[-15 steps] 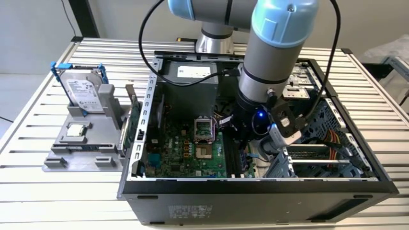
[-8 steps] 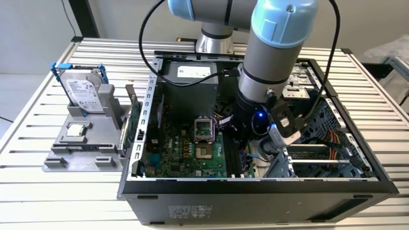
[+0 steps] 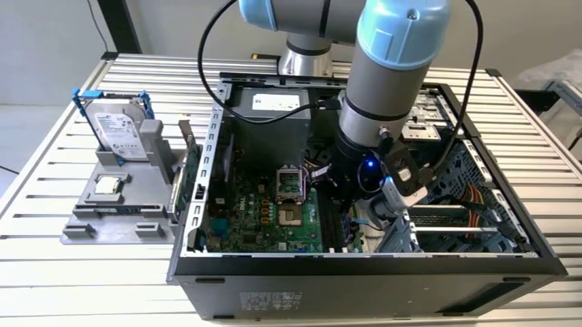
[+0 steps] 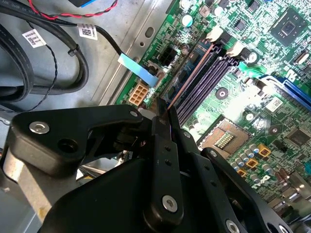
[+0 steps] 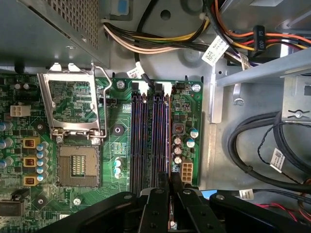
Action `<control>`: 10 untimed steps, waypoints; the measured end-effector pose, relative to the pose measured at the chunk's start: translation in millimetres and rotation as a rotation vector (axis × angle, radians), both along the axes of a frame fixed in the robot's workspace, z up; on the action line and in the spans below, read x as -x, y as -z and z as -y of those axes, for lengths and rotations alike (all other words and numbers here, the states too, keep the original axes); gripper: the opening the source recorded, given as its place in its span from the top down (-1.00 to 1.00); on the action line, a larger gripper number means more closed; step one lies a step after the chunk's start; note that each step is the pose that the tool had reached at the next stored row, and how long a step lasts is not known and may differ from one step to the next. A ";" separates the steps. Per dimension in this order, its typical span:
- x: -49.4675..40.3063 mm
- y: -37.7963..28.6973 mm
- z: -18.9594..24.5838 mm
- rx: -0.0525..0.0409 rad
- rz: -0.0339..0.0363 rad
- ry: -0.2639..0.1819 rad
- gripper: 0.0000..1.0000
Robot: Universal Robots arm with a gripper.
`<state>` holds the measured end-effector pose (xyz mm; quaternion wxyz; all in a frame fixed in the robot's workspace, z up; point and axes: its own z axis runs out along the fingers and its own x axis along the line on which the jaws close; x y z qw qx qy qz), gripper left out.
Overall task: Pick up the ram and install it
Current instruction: 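Insert the ram into the slot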
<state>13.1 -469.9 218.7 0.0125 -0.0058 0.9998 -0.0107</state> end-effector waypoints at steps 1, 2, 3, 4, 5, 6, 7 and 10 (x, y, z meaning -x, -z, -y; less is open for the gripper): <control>0.0 0.1 0.0 -0.0001 0.0001 0.000 1.00; 0.0 0.1 0.0 -0.0001 0.0000 0.000 1.00; 0.0 0.0 0.0 -0.0001 0.0000 0.000 1.00; 0.1 0.0 0.0 -0.0001 0.0000 0.000 1.00; 0.1 0.1 0.0 -0.0002 0.0000 0.000 1.00; 0.1 0.0 0.0 -0.0003 0.0000 0.000 1.00; 0.1 0.1 0.0 -0.0003 0.0000 0.000 1.00; 0.1 0.0 0.0 -0.0008 0.0001 0.000 1.00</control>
